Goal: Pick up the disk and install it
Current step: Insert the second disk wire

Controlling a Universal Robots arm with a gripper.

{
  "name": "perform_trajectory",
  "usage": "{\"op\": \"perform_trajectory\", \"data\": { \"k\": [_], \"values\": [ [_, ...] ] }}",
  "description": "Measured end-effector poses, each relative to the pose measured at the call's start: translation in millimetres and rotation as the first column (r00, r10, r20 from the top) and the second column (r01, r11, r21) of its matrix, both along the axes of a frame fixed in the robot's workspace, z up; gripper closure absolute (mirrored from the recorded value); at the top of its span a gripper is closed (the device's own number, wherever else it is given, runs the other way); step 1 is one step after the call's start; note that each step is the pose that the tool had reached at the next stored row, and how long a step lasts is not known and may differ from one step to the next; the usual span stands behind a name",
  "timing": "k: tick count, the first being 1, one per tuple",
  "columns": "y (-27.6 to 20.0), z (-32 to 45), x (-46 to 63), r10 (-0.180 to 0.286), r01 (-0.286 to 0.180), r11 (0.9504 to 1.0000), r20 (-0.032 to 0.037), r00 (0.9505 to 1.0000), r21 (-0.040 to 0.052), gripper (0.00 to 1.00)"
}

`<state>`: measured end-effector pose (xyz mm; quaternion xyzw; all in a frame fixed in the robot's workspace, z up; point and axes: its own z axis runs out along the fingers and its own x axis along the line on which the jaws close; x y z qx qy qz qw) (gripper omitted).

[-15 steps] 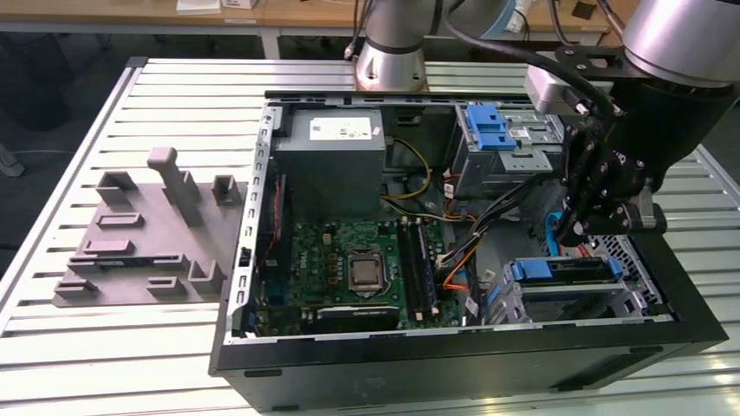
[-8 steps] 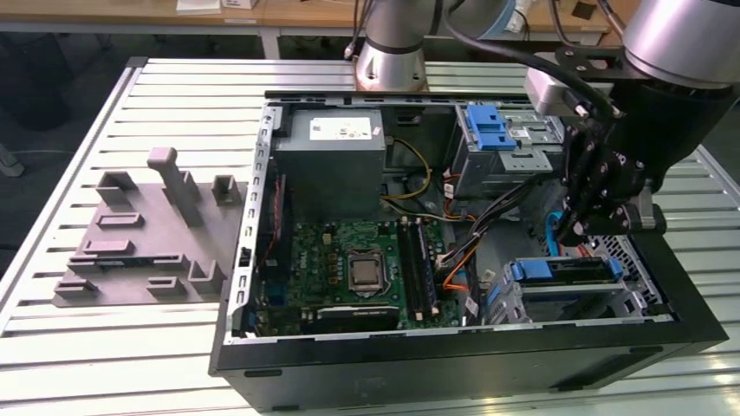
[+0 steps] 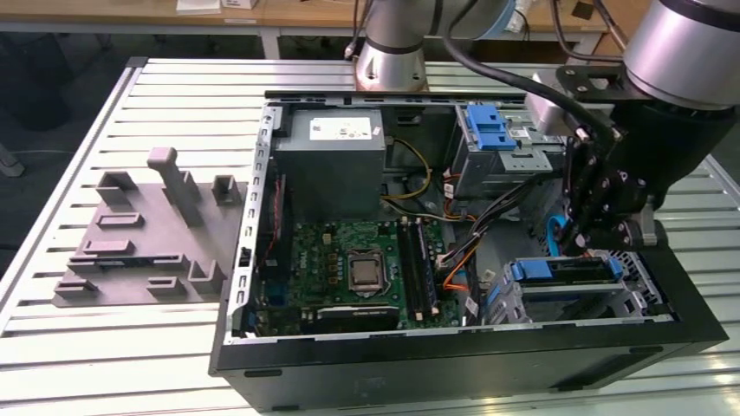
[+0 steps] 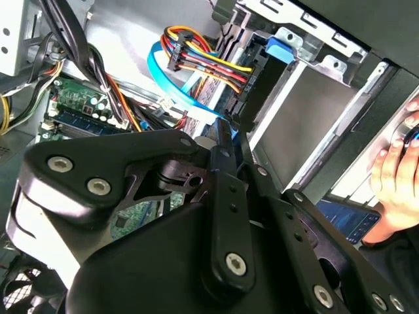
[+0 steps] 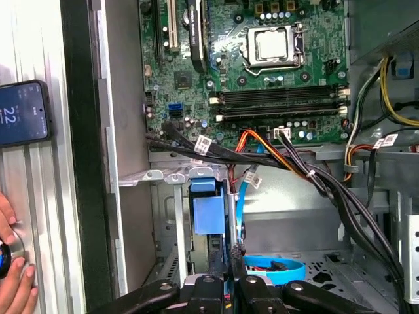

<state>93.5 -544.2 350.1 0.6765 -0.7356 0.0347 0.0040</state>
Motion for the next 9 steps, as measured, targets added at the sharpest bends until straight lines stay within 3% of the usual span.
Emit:
{"op": "perform_trajectory", "data": {
  "k": [3, 7, 9],
  "values": [
    [-2.0, -2.5, 0.0, 0.0, 0.0, 1.0, 0.0061, 1.0, 0.0016, 0.84],
    [-2.4, -6.4, 0.0, 0.0, 0.0, 1.0, 0.0078, 1.0, 0.0075, 0.84],
    [-2.6, -7.7, -0.1, 0.0, 0.0, 0.9998, 0.0077, 1.0, 0.0179, 0.84]
  ]
}}
